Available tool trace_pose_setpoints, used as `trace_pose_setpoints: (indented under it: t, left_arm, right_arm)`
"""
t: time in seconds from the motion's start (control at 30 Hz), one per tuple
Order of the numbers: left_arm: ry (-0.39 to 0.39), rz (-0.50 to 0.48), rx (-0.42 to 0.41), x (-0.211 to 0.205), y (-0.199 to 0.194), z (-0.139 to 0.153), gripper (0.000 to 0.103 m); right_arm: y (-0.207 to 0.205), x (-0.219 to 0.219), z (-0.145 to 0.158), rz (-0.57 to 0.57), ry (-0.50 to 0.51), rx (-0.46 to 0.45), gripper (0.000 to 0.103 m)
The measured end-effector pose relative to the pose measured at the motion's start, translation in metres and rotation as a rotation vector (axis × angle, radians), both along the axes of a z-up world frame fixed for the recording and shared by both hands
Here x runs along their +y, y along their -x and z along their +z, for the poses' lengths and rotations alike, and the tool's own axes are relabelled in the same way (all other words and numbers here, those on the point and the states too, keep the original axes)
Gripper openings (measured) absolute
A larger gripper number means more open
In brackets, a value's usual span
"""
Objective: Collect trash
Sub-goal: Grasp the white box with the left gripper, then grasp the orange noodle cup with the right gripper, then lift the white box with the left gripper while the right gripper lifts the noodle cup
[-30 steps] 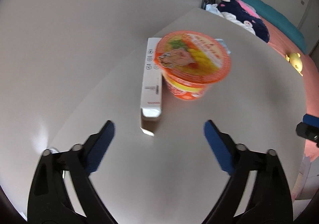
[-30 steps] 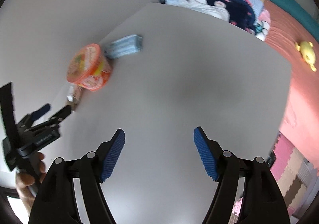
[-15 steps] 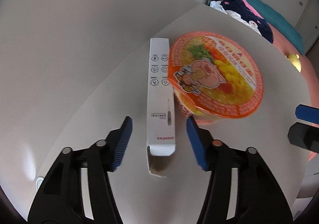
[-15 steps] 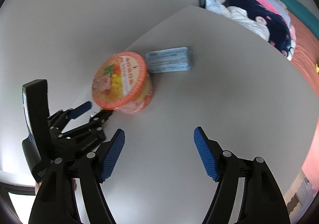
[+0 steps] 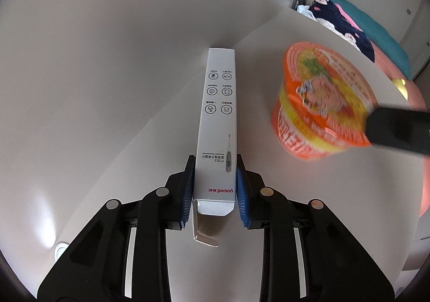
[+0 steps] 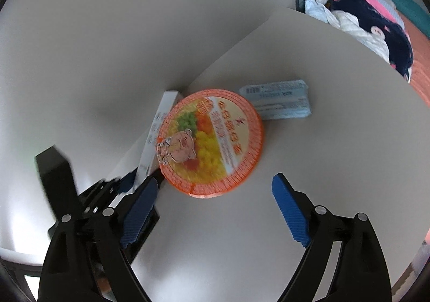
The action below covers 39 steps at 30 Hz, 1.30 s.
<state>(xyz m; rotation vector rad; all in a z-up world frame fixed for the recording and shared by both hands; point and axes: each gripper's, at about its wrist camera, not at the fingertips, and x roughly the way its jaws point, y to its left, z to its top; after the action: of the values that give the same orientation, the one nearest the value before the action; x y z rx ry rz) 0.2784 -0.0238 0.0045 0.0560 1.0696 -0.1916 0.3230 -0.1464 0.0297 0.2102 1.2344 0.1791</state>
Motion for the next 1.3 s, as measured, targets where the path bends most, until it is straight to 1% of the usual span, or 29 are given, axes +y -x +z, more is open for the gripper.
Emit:
trace_pose_setpoints:
  t: [0.07, 0.13, 0.2, 0.27, 0.3, 0.33, 0.37, 0.43, 0.47, 0.5, 0.57, 0.6, 0.67, 0.73, 0.77, 0.83, 0.93, 1.03, 1.17, 1.3]
  left_arm:
    - [0.01, -0.002, -0.005, 0.006, 0.005, 0.0, 0.028]
    - [0.037, -0.001, -0.003, 0.012, 0.007, 0.001, 0.028]
    - [0.049, -0.003, -0.005, 0.016, 0.009, 0.002, 0.028]
    - [0.046, -0.01, -0.01, 0.018, 0.011, 0.004, 0.028]
    - [0.048, -0.012, -0.012, 0.019, 0.011, 0.005, 0.028]
    - [0.054, -0.012, -0.011, 0.02, 0.012, 0.006, 0.028]
    - [0.058, -0.012, -0.011, 0.021, 0.011, 0.007, 0.028]
    - [0.075, -0.011, -0.009, 0.025, 0.011, 0.008, 0.028]
    - [0.076, -0.009, -0.008, 0.026, 0.012, 0.008, 0.028]
    - [0.076, -0.01, -0.01, 0.028, 0.013, 0.008, 0.028]
    - [0.075, -0.01, -0.008, 0.029, 0.013, 0.007, 0.028]
    - [0.074, -0.011, -0.009, 0.031, 0.014, 0.006, 0.028]
    - [0.076, -0.011, -0.008, 0.032, 0.015, 0.006, 0.028]
    - [0.075, -0.012, -0.005, 0.03, 0.013, 0.006, 0.028]
    - [0.076, -0.012, -0.005, 0.029, 0.013, 0.006, 0.028]
    - [0.079, -0.007, -0.009, 0.03, 0.013, 0.008, 0.028]
    - [0.089, 0.003, -0.022, 0.03, 0.015, 0.014, 0.028]
    - [0.088, 0.017, -0.033, 0.033, 0.02, 0.02, 0.028]
    - [0.093, 0.03, -0.046, 0.035, 0.027, 0.025, 0.026]
    - [0.112, 0.023, -0.041, 0.036, 0.031, 0.026, 0.026]
  right_arm:
    - [-0.002, 0.007, -0.001, 0.0, 0.013, -0.002, 0.087]
    - [-0.004, 0.007, -0.002, -0.038, 0.013, -0.01, 0.088]
    - [-0.005, 0.003, -0.002, -0.074, -0.033, -0.018, 0.088]
    - [-0.006, -0.001, -0.003, -0.088, -0.103, -0.019, 0.088]
    - [-0.005, -0.002, -0.003, -0.088, -0.128, -0.014, 0.086]
    - [-0.006, -0.001, -0.002, -0.085, -0.129, -0.013, 0.075]
    - [-0.006, 0.002, -0.002, -0.072, -0.128, -0.008, 0.069]
    - [-0.007, 0.005, -0.004, -0.053, -0.158, 0.016, 0.042]
    - [-0.008, 0.007, -0.007, -0.053, -0.18, 0.037, 0.039]
    - [-0.008, 0.008, -0.009, -0.059, -0.183, 0.041, 0.039]
    - [-0.009, 0.011, -0.01, -0.063, -0.169, 0.034, 0.036]
    - [-0.01, 0.011, -0.01, -0.072, -0.154, 0.027, 0.031]
    - [-0.009, 0.006, -0.008, -0.087, -0.179, 0.005, 0.025]
    - [-0.008, 0.001, -0.005, -0.088, -0.217, -0.01, 0.016]
    - [-0.005, -0.001, -0.001, -0.086, -0.231, -0.026, 0.014]
    - [0.0, 0.001, 0.006, -0.084, -0.23, -0.062, 0.007]
    - [0.011, 0.006, 0.022, -0.078, -0.181, -0.117, 0.005]
    - [0.022, 0.005, 0.035, -0.069, -0.132, -0.136, 0.004]
    - [0.037, 0.0, 0.039, -0.04, -0.072, -0.11, 0.004]
    - [0.05, 0.015, 0.034, 0.054, -0.026, -0.05, 0.004]
